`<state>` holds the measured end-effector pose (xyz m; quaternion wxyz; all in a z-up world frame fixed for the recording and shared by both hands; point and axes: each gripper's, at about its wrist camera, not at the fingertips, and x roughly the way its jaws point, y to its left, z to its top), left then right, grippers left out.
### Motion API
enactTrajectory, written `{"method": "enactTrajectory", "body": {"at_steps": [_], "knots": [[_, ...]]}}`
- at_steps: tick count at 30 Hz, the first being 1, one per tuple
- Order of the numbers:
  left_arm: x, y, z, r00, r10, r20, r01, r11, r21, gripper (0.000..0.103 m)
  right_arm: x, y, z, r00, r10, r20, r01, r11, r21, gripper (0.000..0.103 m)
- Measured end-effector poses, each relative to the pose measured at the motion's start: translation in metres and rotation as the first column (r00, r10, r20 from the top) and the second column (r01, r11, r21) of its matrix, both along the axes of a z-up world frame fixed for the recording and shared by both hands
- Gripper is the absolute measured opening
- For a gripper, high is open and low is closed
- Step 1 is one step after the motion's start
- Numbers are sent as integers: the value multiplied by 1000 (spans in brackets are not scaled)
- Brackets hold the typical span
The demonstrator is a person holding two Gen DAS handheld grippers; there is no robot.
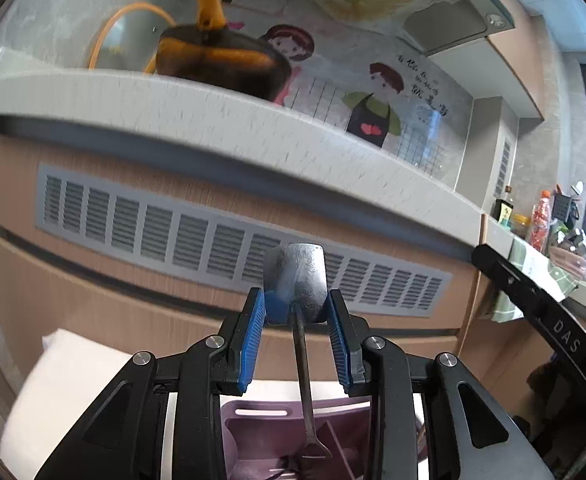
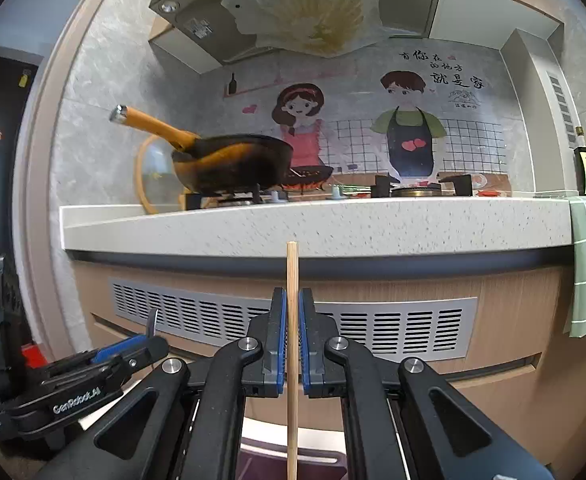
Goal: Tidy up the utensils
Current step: 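Drop the spatula into the caddy with left tool while right tool drops the chopstick in, then grasp the black-handled spoon with right tool while left tool grasps blue plastic spoon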
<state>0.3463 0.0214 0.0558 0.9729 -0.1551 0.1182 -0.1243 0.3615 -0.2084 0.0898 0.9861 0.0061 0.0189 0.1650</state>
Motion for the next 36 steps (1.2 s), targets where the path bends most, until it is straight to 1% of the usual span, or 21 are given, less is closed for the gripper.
{"method": "enactTrajectory", "body": {"at_steps": [4, 6, 8, 10, 12, 13, 14, 16, 19, 22, 25, 26, 27, 28, 29, 31, 33, 36], "knots": [[6, -6, -20, 997, -40, -60, 40, 999, 5, 33, 17, 2, -16, 999, -9, -48, 9, 1000, 0, 6], [4, -9, -31, 991, -76, -109, 78, 997, 15, 33, 19, 1, -29, 996, -5, -88, 4, 1000, -12, 6], [2, -12, -40, 981, -113, -156, 118, 993, 20, 33, 18, -3, -41, 989, 16, -146, -18, 1000, -8, 6], [-3, -13, -47, 972, -136, -194, 142, 990, 17, 35, 16, -9, -51, 976, 47, -214, -45, 999, 13, 6], [-13, -10, -51, 970, -136, -202, 139, 990, 2, 36, 10, -16, -63, 958, 71, -278, -66, 997, 27, 9], [-19, -7, -50, 972, -131, -198, 132, 991, -8, 37, 3, -20, -67, 952, 64, -299, -61, 998, 20, 9], [-26, -3, -48, 973, -125, -194, 124, 992, -21, 40, -1, -22, -69, 949, 62, -308, -59, 998, 19, 10], [-44, 8, -41, 975, -103, -199, 96, 994, -46, 41, -18, -32, -73, 940, 69, -334, -67, 998, 18, 11], [-69, 21, -38, 972, -69, -223, 57, 997, -59, 43, -43, -41, -78, 929, 71, -363, -79, 997, -7, 16], [-102, 29, -47, 968, -50, -248, 41, 998, -42, 44, -68, -44, -93, 904, 63, -424, -98, 993, -61, 18], [-134, 29, -63, 956, -41, -290, 47, 999, 11, 44, -88, -40, -111, 879, 53, -474, -123, 986, -117, 18], [-143, 29, -69, 951, -44, -306, 54, 998, 24, 44, -94, -38, -119, 868, 56, -493, -136, 982, -128, 18], [-153, 28, -76, 946, -46, -322, 63, 997, 41, 44, -101, -34, -130, 848, 68, -526, -162, 977, -135, 18], [-159, 28, -81, 943, -45, -331, 66, 996, 54, 44, -105, -33, -138, 832, 78, -550, -179, 975, -132, 18], [-168, 28, -87, 938, -42, -344, 69, 996, 65, 44, -107, -32, -143, 822, 83, -564, -186, 974, -129, 18], [-178, 31, -99, 924, -44, -380, 73, 995, 61, 44, -112, -29, -159, 789, 86, -609, -196, 973, -118, 18], [-184, 35, -108, 911, -35, -412, 68, 996, 64, 44, -113, -28, -169, 766, 85, -638, -198, 974, -109, 18], [-188, 39, -113, 901, -3, -434, 53, 993, 105, 44, -112, -23, -176, 751, 74, -656, -205, 971, -125, 18]]}}
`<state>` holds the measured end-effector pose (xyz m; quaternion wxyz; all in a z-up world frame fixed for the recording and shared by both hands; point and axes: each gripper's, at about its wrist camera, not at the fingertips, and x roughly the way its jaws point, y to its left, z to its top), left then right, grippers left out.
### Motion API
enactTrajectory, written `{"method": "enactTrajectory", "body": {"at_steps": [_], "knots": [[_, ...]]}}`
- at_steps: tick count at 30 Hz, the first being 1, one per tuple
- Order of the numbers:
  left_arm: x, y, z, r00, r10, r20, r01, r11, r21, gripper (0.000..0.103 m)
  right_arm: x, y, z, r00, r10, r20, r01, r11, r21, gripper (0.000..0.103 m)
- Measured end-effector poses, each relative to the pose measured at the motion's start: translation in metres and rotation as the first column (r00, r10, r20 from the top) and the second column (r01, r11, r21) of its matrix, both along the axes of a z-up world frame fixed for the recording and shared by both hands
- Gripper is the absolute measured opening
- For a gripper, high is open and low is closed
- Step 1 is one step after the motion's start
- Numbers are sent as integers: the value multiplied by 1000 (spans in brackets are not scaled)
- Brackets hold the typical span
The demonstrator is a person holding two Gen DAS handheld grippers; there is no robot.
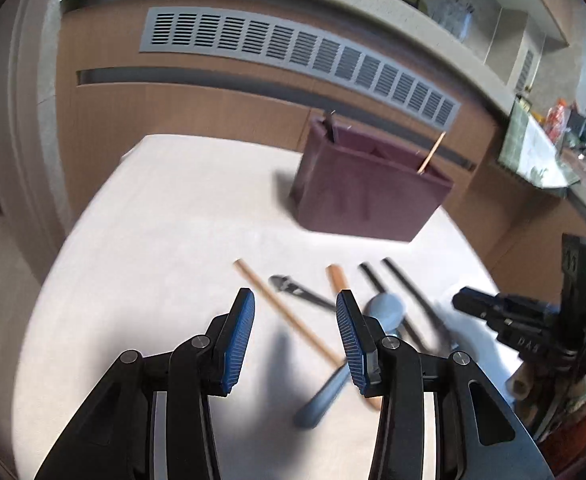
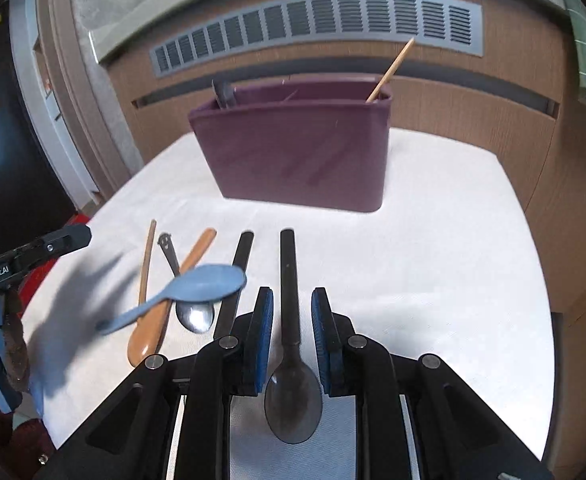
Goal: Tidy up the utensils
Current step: 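Grasp the black-handled spoon with right tool while left tool grasps blue plastic spoon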
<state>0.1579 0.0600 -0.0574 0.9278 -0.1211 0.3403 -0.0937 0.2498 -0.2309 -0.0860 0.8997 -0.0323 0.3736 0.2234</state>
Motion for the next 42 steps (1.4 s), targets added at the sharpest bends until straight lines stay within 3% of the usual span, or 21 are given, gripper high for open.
{"method": "enactTrajectory", "body": {"at_steps": [6, 11, 16, 23, 25, 34, 36, 42], "knots": [[-1, 2, -3, 1000, -21, -8, 21, 1000, 1, 44, 7, 21, -7, 998, 63, -18, -64, 994, -92, 18], [-1, -4, -5, 997, -73, -14, 73, 997, 4, 44, 31, 32, -14, 998, 51, -32, -56, 982, -183, 18], [1, -7, -9, 994, -108, -32, 109, 994, 21, 44, 46, 42, -21, 992, 82, -99, -96, 984, -149, 18], [4, -20, -17, 982, -179, -66, 182, 983, 37, 44, 54, 51, -24, 991, 83, -100, -97, 985, -141, 21], [6, -29, -18, 973, -218, -70, 221, 974, 48, 44, 50, 47, -24, 992, 82, -97, -95, 986, -138, 12], [40, -86, -17, 902, -413, -130, 428, 893, 136, 44, 12, -16, -2, 999, -36, -33, 36, 999, -2, 11], [49, -99, -17, 888, -434, -151, 456, 873, 174, 44, 2, -30, 4, 998, -61, -11, 62, 998, 16, 11], [71, -114, -25, 866, -439, -239, 487, 849, 205, 44, -9, -46, 9, 996, -93, 13, 93, 995, 21, 11]]}}
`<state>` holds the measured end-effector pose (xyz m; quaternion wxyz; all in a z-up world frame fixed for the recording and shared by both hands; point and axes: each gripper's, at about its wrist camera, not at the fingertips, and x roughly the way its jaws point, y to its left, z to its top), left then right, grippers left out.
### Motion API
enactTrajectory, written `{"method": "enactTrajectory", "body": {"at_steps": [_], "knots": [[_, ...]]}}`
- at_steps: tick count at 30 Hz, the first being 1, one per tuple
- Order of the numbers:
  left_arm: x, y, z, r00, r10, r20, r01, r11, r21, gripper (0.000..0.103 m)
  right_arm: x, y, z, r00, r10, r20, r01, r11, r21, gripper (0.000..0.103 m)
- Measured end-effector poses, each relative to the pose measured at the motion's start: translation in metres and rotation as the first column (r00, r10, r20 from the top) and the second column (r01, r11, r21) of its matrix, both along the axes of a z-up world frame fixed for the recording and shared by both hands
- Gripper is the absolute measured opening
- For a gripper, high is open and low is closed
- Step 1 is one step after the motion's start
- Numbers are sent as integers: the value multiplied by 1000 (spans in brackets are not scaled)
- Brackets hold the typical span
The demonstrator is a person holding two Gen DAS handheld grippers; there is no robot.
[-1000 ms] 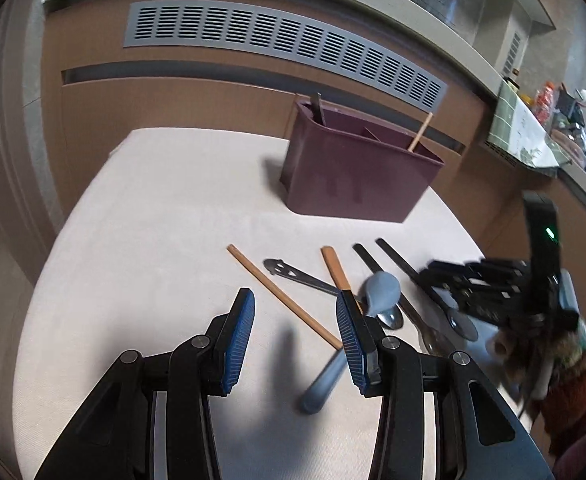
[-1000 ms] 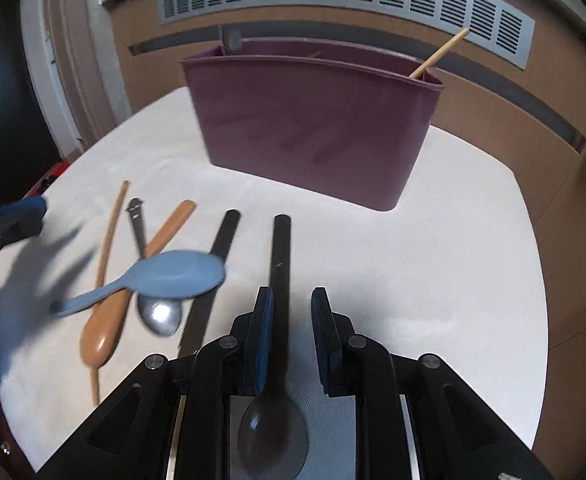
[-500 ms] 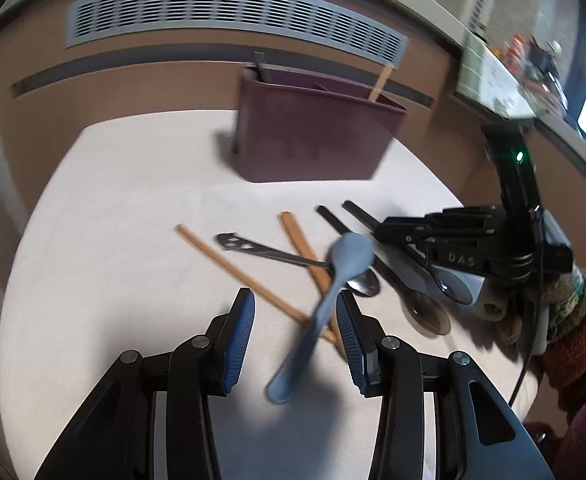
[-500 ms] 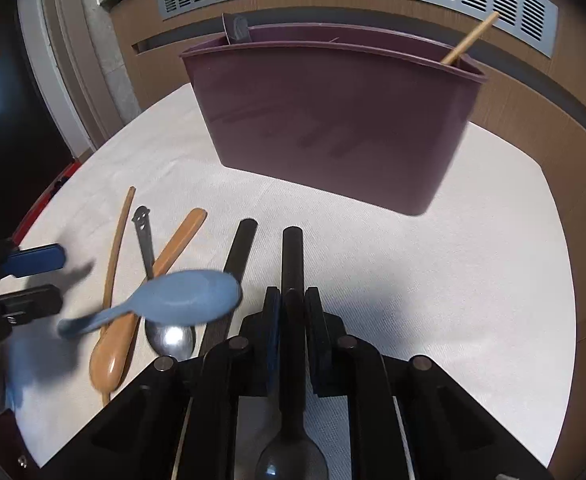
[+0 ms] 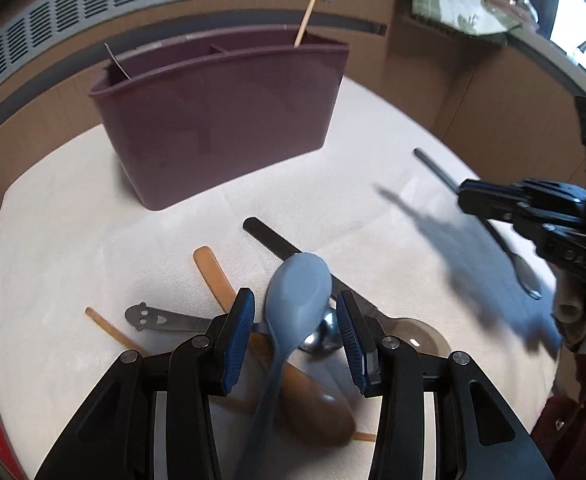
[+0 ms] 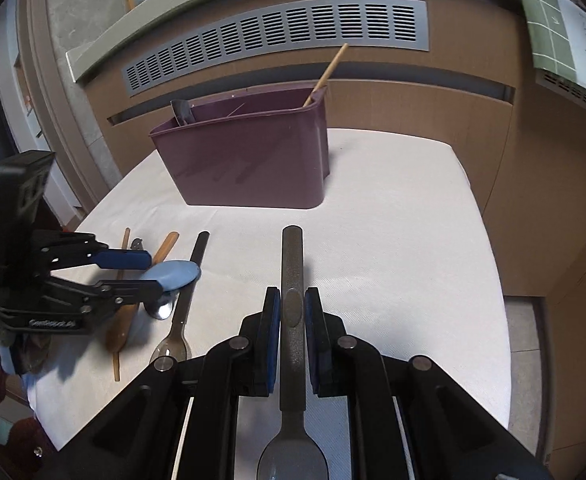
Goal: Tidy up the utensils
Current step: 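Grasp the black-handled spoon with right tool while left tool grasps blue plastic spoon, then lift both held spoons over the purple caddy and open both tools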
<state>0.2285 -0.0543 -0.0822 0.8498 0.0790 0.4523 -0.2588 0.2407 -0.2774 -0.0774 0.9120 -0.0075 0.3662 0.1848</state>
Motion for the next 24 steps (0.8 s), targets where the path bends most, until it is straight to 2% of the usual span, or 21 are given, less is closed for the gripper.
{"method": "enactTrajectory", "body": {"at_steps": [4, 11, 15, 18, 24], "knots": [[2, -5, -1, 1000, -9, -2, 9, 999, 39, 43, 4, -2, -4, 1000, -4, -11, 4, 1000, 15, 11], [11, -9, -6, 999, 6, -47, -4, 999, 47, 37, 5, 0, -10, 999, -4, -34, 5, 1000, 24, 11], [11, -9, -3, 999, 13, -36, -11, 998, 58, 36, 7, -1, -9, 999, -19, -32, 20, 1000, 18, 11], [6, -1, 4, 999, 41, -12, -41, 999, 15, 36, 5, -1, -7, 1000, -20, -20, 21, 1000, 15, 11], [-21, 27, 41, 987, 138, 77, -124, 980, -157, 36, 2, 2, -3, 1000, -17, -6, 18, 1000, 24, 11]]}}
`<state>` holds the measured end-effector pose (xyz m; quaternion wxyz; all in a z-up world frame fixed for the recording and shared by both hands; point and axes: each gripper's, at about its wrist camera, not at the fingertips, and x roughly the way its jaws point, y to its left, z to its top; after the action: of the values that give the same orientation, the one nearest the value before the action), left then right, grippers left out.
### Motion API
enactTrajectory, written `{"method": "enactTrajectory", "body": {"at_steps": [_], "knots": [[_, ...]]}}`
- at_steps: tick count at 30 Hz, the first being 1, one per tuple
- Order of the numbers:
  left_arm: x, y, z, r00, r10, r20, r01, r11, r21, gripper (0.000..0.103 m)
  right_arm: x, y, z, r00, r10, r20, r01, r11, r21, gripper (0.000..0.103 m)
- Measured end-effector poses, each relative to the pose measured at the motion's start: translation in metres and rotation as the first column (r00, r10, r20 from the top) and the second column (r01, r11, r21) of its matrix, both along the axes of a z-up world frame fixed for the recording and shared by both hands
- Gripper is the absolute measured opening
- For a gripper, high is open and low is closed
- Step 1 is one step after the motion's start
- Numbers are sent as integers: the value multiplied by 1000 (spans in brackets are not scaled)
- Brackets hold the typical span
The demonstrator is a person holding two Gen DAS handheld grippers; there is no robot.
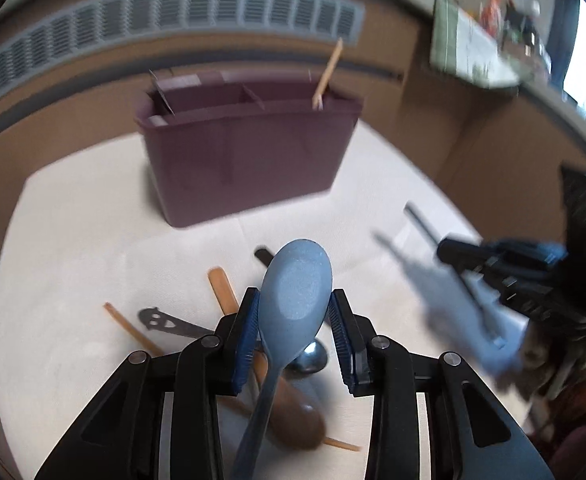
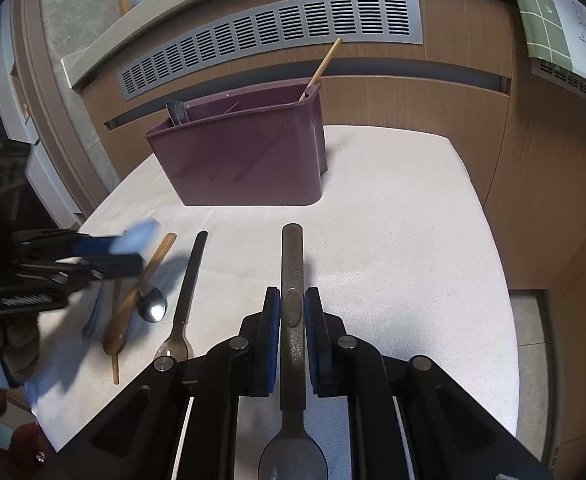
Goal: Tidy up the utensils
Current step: 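Lift both held spoons over the purple caddy and open both tools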
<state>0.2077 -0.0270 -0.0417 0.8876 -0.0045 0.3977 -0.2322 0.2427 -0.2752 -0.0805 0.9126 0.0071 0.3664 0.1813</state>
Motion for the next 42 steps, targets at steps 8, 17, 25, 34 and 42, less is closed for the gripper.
{"method": "enactTrajectory", "body": {"at_steps": [8, 17, 25, 34, 42], "knots": [[-20, 23, 27, 992, 83, 95, -73, 991, -108, 33, -2, 4, 8, 1000, 4, 24, -3, 1000, -1, 11], [-27, 36, 37, 984, 130, 123, -111, 982, -150, 31, -1, 6, 17, 998, 3, 56, -3, 1000, -7, 11], [-30, 37, 53, 980, 134, 149, -107, 979, -172, 31, 2, 6, 23, 998, -5, 70, 5, 1000, 10, 11], [-3, 33, 174, 893, 164, 419, -50, 962, -270, 31, 10, 11, 183, 864, 5, 503, -74, 990, 118, 11], [64, 51, 166, 904, 273, 330, -106, 889, -446, 31, 67, 24, 201, 831, -54, 554, -88, 970, 226, 11]]}}
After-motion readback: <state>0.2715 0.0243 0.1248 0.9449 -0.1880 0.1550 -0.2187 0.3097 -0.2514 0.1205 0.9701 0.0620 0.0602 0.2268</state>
